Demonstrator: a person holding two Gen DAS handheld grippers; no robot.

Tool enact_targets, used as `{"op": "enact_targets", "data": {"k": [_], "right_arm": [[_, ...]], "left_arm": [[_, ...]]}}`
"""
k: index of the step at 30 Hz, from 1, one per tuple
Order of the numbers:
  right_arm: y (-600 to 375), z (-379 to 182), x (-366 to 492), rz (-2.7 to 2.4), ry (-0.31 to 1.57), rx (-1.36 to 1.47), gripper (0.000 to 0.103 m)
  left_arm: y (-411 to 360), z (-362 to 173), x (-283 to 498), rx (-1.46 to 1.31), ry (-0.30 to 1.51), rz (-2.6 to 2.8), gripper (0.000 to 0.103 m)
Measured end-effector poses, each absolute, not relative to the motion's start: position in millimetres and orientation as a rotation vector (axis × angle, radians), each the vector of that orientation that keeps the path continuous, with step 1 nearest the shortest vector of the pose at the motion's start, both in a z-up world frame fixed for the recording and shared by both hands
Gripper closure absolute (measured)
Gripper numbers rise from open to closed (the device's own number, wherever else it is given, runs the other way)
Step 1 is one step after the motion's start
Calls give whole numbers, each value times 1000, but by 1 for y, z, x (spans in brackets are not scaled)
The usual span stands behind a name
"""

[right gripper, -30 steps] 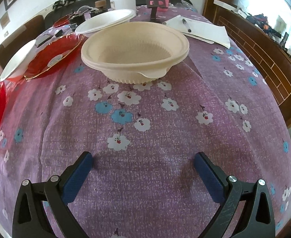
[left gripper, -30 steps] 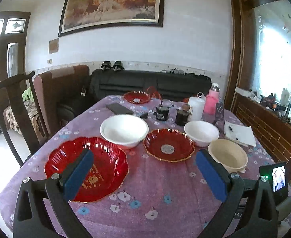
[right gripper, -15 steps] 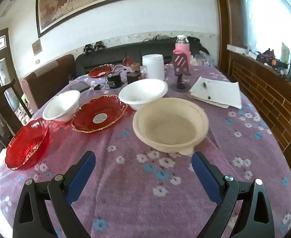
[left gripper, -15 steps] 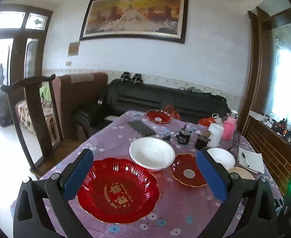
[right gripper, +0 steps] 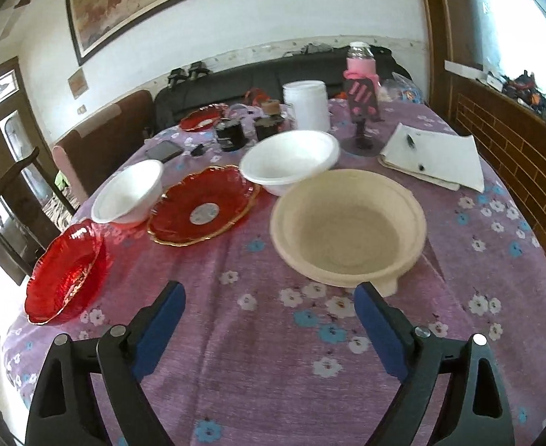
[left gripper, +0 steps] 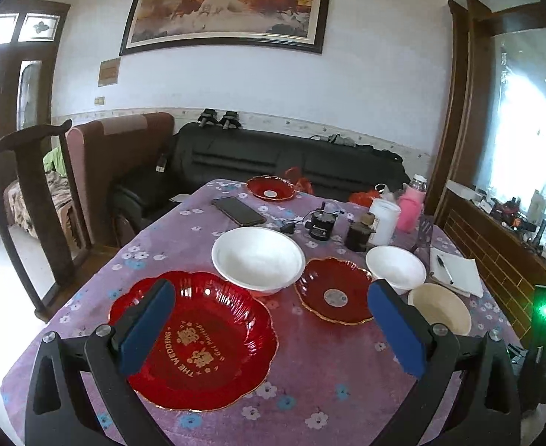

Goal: Organize plates and bowls
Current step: 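Move the right gripper toward the gold-rimmed red plate, then close the right gripper on the rim of the gold-rimmed red plate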

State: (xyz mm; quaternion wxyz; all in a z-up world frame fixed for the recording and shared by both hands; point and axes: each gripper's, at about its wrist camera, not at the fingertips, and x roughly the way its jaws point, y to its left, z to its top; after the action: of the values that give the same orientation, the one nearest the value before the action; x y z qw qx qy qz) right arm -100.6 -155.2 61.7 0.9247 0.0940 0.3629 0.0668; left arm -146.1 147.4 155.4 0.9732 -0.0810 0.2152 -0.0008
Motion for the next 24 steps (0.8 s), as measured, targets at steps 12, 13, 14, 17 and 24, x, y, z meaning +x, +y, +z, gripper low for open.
{"op": "enact_targets", "data": {"k": [12, 13, 14, 17, 24], "right_arm": [[-112, 52, -44, 321, 848, 330, 17], [-108, 49, -36, 313, 858, 345, 17], [-105, 46, -29, 307, 866, 364, 17], [-98, 37, -1, 276, 895, 423, 18], [-81, 20, 42, 170, 961, 428, 28]], "left_arm": [[155, 140, -122, -206, 519, -10, 0], [155, 138, -121, -210, 528, -14, 0], [156, 136, -119, -216, 537, -14, 0], [160, 133, -116, -228, 550, -14, 0], [162, 131, -114, -224, 560, -25, 0]]}}
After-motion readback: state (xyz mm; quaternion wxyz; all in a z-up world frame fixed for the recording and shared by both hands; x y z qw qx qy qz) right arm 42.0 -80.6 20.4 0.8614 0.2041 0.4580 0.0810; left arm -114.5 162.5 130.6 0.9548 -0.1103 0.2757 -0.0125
